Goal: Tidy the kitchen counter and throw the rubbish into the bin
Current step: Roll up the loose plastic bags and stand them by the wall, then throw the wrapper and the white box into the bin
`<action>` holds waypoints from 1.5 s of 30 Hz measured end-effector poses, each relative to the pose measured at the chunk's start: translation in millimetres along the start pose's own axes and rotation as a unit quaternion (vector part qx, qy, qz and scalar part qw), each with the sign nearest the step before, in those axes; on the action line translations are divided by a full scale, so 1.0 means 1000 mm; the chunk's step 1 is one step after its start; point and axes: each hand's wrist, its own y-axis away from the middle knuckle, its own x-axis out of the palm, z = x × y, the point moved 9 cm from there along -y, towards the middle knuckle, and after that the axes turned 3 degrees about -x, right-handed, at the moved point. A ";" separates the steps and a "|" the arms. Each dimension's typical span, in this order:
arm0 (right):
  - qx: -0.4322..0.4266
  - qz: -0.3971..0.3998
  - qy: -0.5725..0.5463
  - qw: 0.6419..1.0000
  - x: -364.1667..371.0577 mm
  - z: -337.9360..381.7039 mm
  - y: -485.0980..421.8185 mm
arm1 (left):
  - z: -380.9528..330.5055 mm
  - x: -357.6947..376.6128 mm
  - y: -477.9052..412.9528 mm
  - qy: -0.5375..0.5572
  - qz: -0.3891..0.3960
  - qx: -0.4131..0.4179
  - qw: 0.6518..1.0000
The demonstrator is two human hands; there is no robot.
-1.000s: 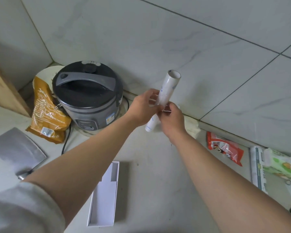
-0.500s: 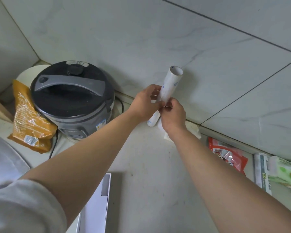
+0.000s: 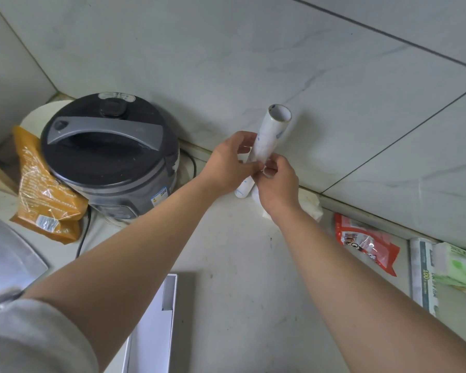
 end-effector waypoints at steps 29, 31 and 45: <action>0.009 -0.057 -0.007 0.998 -0.028 -0.020 0.117 | 0.045 -0.051 0.169 -0.004 -0.084 -0.077 0.993; 0.012 -0.051 -0.012 0.999 -0.027 -0.026 0.145 | 0.046 -0.050 0.200 0.001 -0.080 -0.081 0.994; 0.037 -0.047 0.027 0.998 -0.065 -0.073 0.282 | 0.028 0.016 0.277 -0.004 0.013 -0.041 0.999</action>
